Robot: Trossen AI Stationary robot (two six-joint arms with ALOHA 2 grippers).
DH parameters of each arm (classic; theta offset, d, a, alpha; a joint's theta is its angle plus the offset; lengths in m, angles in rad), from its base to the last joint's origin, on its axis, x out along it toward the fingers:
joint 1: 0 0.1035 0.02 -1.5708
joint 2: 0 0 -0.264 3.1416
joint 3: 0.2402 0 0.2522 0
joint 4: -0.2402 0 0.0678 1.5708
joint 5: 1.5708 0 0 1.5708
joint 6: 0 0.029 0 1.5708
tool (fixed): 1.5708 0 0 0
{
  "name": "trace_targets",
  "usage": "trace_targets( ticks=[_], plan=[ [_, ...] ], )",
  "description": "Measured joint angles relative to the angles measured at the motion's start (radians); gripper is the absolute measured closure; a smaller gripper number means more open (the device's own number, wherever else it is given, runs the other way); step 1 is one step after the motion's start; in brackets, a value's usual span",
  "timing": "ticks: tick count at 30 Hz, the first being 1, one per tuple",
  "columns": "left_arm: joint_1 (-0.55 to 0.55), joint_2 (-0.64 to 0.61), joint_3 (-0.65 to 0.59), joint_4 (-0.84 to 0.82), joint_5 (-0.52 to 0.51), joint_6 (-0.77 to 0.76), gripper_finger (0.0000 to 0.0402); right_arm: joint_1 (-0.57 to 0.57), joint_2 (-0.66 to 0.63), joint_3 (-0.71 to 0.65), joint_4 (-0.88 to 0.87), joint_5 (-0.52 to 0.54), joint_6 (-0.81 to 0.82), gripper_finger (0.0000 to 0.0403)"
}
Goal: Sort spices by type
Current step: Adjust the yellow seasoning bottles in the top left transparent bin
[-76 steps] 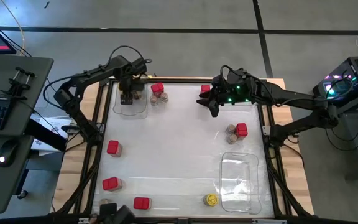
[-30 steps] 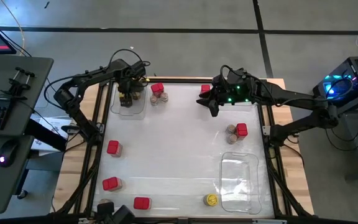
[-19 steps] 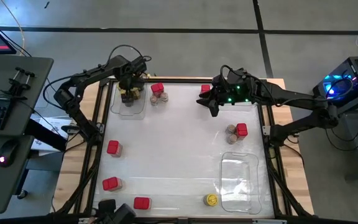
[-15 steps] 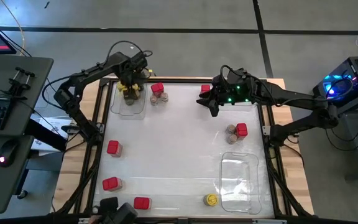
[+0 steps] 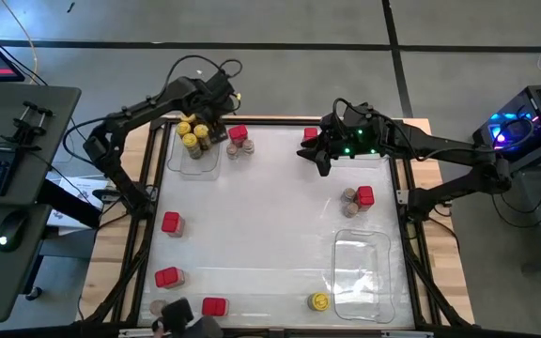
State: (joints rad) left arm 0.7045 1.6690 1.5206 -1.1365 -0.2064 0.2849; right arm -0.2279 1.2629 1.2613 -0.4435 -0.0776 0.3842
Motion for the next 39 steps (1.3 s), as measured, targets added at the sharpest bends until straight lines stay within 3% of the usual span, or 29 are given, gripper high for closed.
trace_targets(
  ticks=[7,12,15,19,20,33,39],
  plan=[
    [-0.007,0.001,-0.016,-0.061,0.071,-0.008,0.011,0.0,0.0,0.0,0.0,0.0,0.0,0.0231],
    [-0.002,0.001,-0.016,-0.122,-0.004,0.109,0.0136,0.0,0.0,0.0,0.0,0.0,0.0,0.0231],
    [-0.002,0.001,-0.016,-0.105,-0.007,0.134,0.0203,0.0,0.0,0.0,0.0,0.0,0.0,0.0231],
    [-0.002,0.001,-0.016,-0.094,0.039,0.136,0.0356,0.0,0.0,0.0,0.0,0.0,0.015,0.0231],
    [-0.002,0.001,-0.016,-0.088,0.07,0.134,0.0377,0.0,0.0,0.0,0.0,0.004,0.019,0.0231],
    [-0.025,-0.039,-0.016,0.062,0.246,0.179,0.0401,0.099,0.001,0.0,-0.105,0.166,0.001,0.0232],
    [-0.021,-0.111,-0.016,0.158,0.303,0.247,0.0401,0.128,0.001,0.0,-0.198,0.237,0.019,0.0276]
  ],
)
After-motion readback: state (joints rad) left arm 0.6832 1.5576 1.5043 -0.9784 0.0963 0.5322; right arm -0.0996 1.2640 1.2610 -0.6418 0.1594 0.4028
